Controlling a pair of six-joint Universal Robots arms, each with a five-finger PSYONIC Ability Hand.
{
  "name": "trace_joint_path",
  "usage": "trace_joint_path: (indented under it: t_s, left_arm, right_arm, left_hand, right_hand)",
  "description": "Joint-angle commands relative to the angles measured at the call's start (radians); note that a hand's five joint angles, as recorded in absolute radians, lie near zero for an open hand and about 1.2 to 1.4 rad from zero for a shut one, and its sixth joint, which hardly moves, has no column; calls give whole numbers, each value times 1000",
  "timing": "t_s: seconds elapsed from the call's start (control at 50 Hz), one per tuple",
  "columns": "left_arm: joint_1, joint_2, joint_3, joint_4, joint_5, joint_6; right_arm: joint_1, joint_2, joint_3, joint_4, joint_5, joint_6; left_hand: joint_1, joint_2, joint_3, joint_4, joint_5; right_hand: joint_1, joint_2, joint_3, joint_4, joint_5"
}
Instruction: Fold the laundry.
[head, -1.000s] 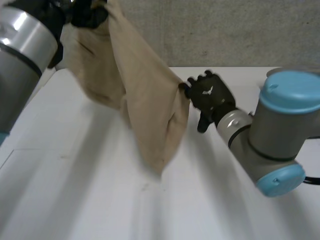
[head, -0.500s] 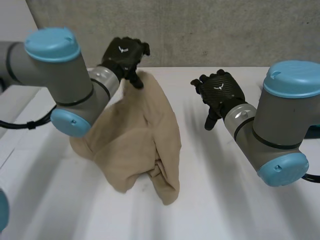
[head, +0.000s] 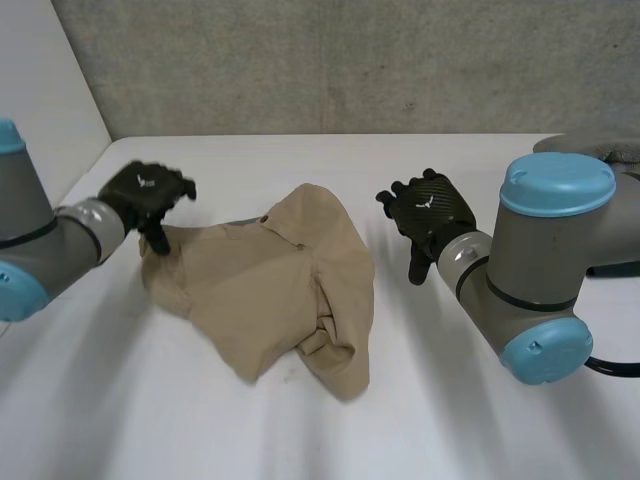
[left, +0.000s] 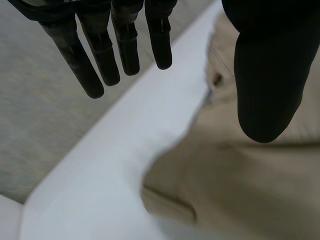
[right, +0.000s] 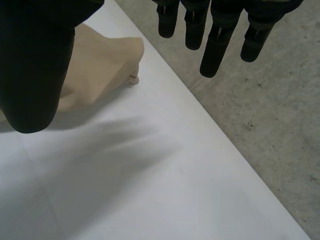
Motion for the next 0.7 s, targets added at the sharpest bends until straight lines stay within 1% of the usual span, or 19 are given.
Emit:
trace_joint_path:
  t_s: [0.02, 0.1, 0.14, 0.2, 0.22, 0.28, 0.3, 0.36, 0.38, 0.44, 0.46, 0.52, 0.54, 0.58, 0.6, 0.66, 0.68, 0.7]
  left_arm:
    - [38, -112, 9, 5, 58, 174]
    - [29, -160, 34, 5, 52, 201]
    - [22, -175, 46, 7, 45, 208]
    - [12, -201, 92, 13, 26, 205]
    - [8, -210, 127, 19, 9, 200]
    - [-9, -227, 198, 27, -25, 192]
    - [-23, -233, 257, 27, -59, 186]
    - [-44, -233, 359, 30, -125, 169]
    - [-58, -224, 435, 34, -169, 150]
    - [-86, -204, 549, 36, -209, 84]
    - [-116, -186, 618, 39, -202, 15]
    - [-156, -151, 704, 42, -176, -82]
    - [-190, -137, 753, 43, -153, -145]
    - [-227, -125, 784, 44, -128, -197]
    - [-262, -114, 795, 39, -105, -240]
    - [-310, -95, 775, 28, -70, -305]
    - [-336, -83, 734, 10, -45, -346]
    - [-348, -77, 704, -1, -31, -361]
  right_arm:
    - [3, 5, 10, -1, -1, -6]
    - [3, 5, 17, -1, 1, -11]
    - [3, 5, 17, -2, 1, -12]
    - [1, 6, 19, -2, 1, -14]
    - [1, 5, 19, -2, 1, -14]
    - [0, 6, 19, -2, 1, -16]
    - [0, 5, 17, -2, 1, -16]
    - [-3, 2, 17, -2, 1, -16]
    - [-5, 2, 14, -2, 1, -17]
    - [-8, 0, 13, -4, 1, -16]
    - [-9, 0, 10, -7, 1, -13]
    - [-22, -3, 2, -13, 4, -9]
    - [-26, -4, -1, -13, 4, -9]
    - [-34, -6, -7, -13, 7, -9]
    - [-43, -6, -15, -14, 12, -6]
    - [-60, -8, -29, -13, 16, 3]
    - [-72, -9, -38, -13, 18, 9]
    - [-78, -9, -43, -11, 18, 14]
  left_hand:
    - [37, 33, 33, 25, 21]
    - [49, 45, 45, 37, 32]
    - [127, 123, 124, 116, 111]
    - [616, 613, 613, 605, 600]
    - [967, 963, 963, 955, 950]
    - [970, 966, 967, 958, 954]
    - [970, 966, 967, 958, 954]
    - [970, 966, 967, 958, 954]
    - [970, 966, 967, 958, 954]
    - [970, 966, 967, 958, 954]
    - [970, 966, 967, 958, 954]
    - [970, 966, 967, 958, 954]
    - [970, 966, 967, 958, 954]
    - [970, 966, 967, 958, 954]
    - [970, 966, 967, 958, 954]
    - [970, 966, 967, 958, 954]
    - [970, 966, 967, 958, 954]
    - [970, 966, 967, 958, 954]
  right_hand:
    - [-34, -35, -284, -43, -47]
    - [-34, -35, -284, -43, -47]
    - [-34, -35, -284, -43, -47]
    - [-34, -35, -284, -43, -47]
    - [-34, -35, -284, -43, -47]
    - [-34, -35, -284, -43, -47]
    - [-34, -35, -284, -43, -47]
    - [-34, -35, -284, -43, -47]
    - [-34, -35, -284, -43, -47]
    - [-34, -35, -284, -43, -47]
    - [-34, -35, -284, -43, -47]
    - [-34, -35, -284, -43, -47]
    - [-34, -35, -284, -43, -47]
    - [-34, -35, -284, -43, -47]
    - [-34, -35, -284, -43, -47]
    - [-34, -35, -284, -43, -47]
    - [-34, -35, -284, -43, -47]
    - [-34, -35, -284, -43, -47]
